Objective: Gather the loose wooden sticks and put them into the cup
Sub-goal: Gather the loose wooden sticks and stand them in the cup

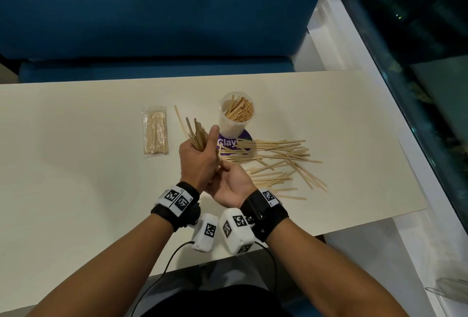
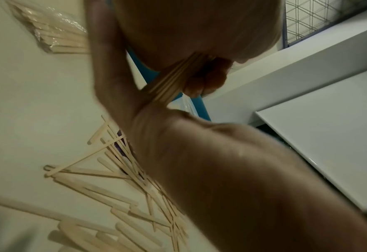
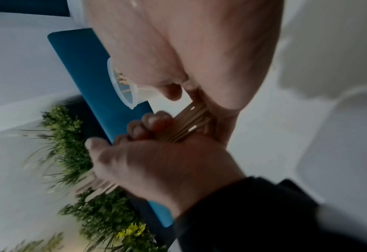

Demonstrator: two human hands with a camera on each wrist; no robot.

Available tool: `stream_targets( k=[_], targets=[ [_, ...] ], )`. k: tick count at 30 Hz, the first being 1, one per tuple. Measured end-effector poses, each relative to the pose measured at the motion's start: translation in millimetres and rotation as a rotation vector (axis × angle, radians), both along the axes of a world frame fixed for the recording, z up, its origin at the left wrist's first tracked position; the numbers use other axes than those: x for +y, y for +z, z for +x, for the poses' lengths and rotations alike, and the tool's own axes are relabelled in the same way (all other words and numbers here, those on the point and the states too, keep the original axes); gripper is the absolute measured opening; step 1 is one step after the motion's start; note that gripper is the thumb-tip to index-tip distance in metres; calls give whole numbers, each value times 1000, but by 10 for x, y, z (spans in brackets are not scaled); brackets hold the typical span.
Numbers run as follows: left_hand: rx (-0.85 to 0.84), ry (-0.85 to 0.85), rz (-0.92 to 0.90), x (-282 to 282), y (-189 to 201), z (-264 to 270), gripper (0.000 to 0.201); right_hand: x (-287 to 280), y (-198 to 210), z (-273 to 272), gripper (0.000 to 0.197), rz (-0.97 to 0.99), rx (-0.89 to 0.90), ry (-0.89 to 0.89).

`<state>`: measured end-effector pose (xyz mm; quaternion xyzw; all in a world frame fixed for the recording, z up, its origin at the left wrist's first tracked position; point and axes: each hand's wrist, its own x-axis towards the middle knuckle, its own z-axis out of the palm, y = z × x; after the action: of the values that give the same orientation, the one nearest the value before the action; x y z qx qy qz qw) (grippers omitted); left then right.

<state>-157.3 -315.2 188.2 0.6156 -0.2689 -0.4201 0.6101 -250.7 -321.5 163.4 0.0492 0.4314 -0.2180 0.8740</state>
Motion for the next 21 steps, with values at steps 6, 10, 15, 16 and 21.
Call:
stream_targets(
  k=[6, 10, 15, 16, 21],
  targets=[
    [-146, 40, 58, 38, -86, 7, 56, -3, 163, 86, 51, -201, 166, 209],
    [-304, -149, 164, 114, -218, 124, 52, -137, 365, 71, 52, -882, 728, 330],
    [-455, -428, 313, 199, -240, 256, 34, -347, 631, -64, 21, -1666, 806, 601],
    [-467, -448, 333, 192, -228, 281, 37, -366, 644, -90, 17, -1751, 829, 661],
    [-369, -571, 358, 145, -231, 361, 52, -394, 698, -259, 15, -1903, 839, 769]
  ],
)
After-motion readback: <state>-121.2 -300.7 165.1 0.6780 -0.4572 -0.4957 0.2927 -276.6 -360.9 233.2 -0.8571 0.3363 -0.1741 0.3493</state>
